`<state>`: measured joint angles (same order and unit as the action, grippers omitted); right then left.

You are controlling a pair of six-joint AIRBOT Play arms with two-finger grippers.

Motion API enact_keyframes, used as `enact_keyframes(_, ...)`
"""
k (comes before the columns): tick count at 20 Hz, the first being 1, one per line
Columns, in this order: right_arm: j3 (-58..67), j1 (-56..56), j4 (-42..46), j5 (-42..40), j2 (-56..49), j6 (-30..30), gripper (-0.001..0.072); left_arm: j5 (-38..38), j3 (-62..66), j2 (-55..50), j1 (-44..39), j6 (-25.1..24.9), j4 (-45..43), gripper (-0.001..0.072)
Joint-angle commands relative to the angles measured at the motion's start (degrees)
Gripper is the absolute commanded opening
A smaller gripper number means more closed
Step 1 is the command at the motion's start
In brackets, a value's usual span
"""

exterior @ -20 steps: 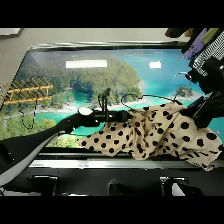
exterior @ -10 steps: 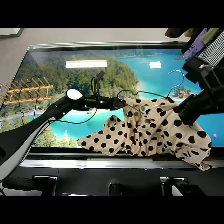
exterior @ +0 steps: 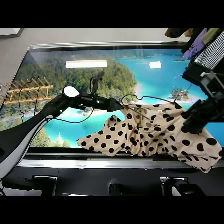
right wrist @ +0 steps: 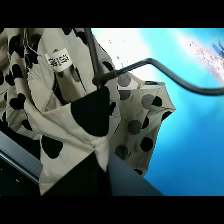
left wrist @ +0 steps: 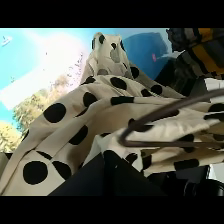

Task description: Fold the clothes and pants, and hang the long-sleeved shirts on hangers.

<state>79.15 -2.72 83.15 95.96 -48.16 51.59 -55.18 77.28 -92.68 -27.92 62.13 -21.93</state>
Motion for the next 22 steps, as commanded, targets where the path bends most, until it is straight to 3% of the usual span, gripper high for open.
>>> enact_keyframes(1,0.0,-0.2,1.3,5.0,2.5,0.3,0.0018,-0.3,0.1,0.0,0.2,0.1,-1.3,0.0015)
enact_keyframes(5,0.0,-0.2,1.3,9.1,3.2,0.1,0.0018,0.7,0.2,0.0,0.3,0.1,-1.7,0.0015)
enact_keyframes(9,0.0,-0.2,4.5,1.7,2.9,0.1,0.0018,-0.7,0.2,0.2,0.3,0.1,-1.6,0.0015)
enact_keyframes(13,0.0,-0.2,7.0,-0.8,0.3,-0.2,0.0018,-2.9,0.2,0.3,0.3,1.0,-1.7,0.0015)
enact_keyframes(22,0.0,-0.2,4.2,-6.4,-4.8,-7.6,0.0017,-2.9,1.7,0.6,1.3,1.6,-1.0,0.0016)
